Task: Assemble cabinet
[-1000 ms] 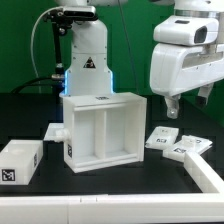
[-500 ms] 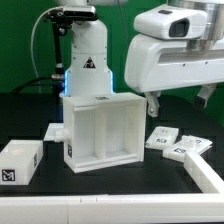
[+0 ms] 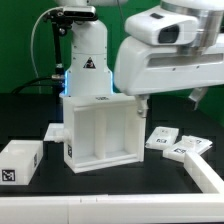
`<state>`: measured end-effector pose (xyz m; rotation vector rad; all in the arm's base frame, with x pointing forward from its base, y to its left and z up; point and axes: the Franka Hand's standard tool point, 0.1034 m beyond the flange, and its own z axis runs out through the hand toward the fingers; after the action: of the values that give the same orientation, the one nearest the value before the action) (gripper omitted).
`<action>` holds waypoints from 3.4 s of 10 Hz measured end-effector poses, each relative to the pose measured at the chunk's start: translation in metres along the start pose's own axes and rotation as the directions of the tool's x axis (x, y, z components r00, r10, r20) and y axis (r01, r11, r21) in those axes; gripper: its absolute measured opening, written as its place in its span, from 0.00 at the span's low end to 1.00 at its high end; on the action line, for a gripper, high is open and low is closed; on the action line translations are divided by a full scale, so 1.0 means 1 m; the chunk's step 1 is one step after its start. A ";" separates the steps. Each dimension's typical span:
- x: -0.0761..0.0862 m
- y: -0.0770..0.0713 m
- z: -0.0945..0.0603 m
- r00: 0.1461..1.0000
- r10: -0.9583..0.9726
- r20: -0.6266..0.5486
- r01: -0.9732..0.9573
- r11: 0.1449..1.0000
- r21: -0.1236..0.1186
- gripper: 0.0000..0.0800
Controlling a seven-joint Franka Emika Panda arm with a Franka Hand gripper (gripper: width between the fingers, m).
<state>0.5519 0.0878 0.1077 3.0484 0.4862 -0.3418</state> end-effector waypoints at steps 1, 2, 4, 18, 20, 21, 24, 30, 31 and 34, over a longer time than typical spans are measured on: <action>-0.008 -0.003 0.002 0.997 0.025 0.071 -0.025 1.000 0.004 1.00; -0.009 -0.004 0.004 0.991 0.020 0.129 -0.021 1.000 0.008 1.00; -0.011 -0.005 0.006 0.958 0.015 0.285 -0.022 1.000 0.021 1.00; -0.062 -0.012 0.071 0.741 0.050 0.669 -0.046 0.999 -0.025 1.00; -0.068 -0.006 0.078 0.728 0.056 0.683 -0.048 0.998 -0.031 1.00; -0.067 -0.007 0.078 0.729 0.054 0.682 -0.047 0.998 -0.028 1.00; -0.067 -0.007 0.078 0.729 0.053 0.683 -0.047 0.999 -0.028 0.69; -0.068 -0.006 0.076 0.727 0.059 0.684 -0.047 0.998 -0.037 0.11; -0.067 -0.006 0.070 0.732 0.073 0.677 -0.054 0.997 -0.050 0.11; -0.057 -0.002 0.031 0.813 0.072 0.577 -0.052 0.997 -0.051 0.11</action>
Offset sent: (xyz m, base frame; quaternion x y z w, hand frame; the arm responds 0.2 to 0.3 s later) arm 0.0000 0.0000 0.0000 0.0000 -0.1938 0.0000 0.9810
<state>0.4923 0.0705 0.0900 2.7025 0.3379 -1.1927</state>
